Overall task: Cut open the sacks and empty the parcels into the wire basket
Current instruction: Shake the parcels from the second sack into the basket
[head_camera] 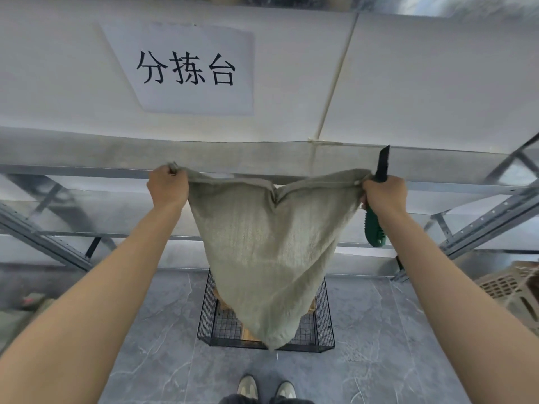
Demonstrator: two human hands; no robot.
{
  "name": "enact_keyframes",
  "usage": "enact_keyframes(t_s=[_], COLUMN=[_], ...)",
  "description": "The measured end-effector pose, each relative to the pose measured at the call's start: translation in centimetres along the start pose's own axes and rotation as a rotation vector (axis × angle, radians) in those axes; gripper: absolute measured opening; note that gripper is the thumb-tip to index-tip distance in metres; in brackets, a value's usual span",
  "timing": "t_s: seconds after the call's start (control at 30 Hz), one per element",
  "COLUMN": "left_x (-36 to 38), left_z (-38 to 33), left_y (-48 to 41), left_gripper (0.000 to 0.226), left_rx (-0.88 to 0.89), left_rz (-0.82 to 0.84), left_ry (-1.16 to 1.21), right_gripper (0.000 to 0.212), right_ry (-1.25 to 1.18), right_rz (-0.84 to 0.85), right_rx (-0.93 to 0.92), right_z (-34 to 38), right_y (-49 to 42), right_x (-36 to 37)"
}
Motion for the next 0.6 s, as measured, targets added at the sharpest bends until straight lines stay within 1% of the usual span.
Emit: enact_keyframes(t_s=[0.07, 0.13, 0.27, 0.33, 0.4, 0.47, 0.53, 0.6], left_x=[0.4, 0.3, -0.7, -1.1, -1.7, -2.4, -2.7, -2.6], left_z=[0.7, 0.7, 0.0, -0.7, -2.0, -3.7, -5.4, -6.2], left_y=[0.2, 0.3, -0.9, -1.5, -1.9, -2.0, -2.0, -2.0], left_gripper=[0.020, 0.023, 0.016, 0.015, 0.021, 0.029, 0.029, 0.032], left_rx=[-0.035, -0.064, -0.073, -0.061, -0.046, -0.028, -0.001, 0.030], left_rz=[0.040, 0.037, -0.008, -0.016, -0.044, -0.082, -0.119, -0.160], left_ry=[-0.005, 0.015, 0.095, 0.151, 0.212, 0.288, 0.380, 0.410], right_gripper=[0.021, 0.020, 0.018, 0.015, 0.012, 0.015, 0.020, 0.021], right_ry=[0.019, 0.009, -0.079, -0.123, -0.162, -0.208, -0.261, -0.292], right_rz=[-0.002, -0.013, -0.048, -0.070, -0.105, -0.150, -0.195, -0.234], right_rx=[0.018, 0.022, -0.004, -0.020, -0.039, -0.071, -0.107, -0.125], right_z=[-0.6, -0.6, 0.5, 1.1, 2.2, 3.6, 5.0, 5.4], right_y=[0.2, 0.3, -0.4, -0.7, -1.0, -1.2, -1.3, -1.4], right_x=[0.2, 0.3, 0.1, -0.1, -0.6, -1.2, -1.7, -1.7])
Point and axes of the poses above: each hand's wrist, its own y-axis away from the middle knuckle, its own x-axis out of the palm, z = x × y, the point moved 2 cm from there along -y, towards the middle knuckle, and after that the axes turned 1 degree about -y, right-handed, at the moved point
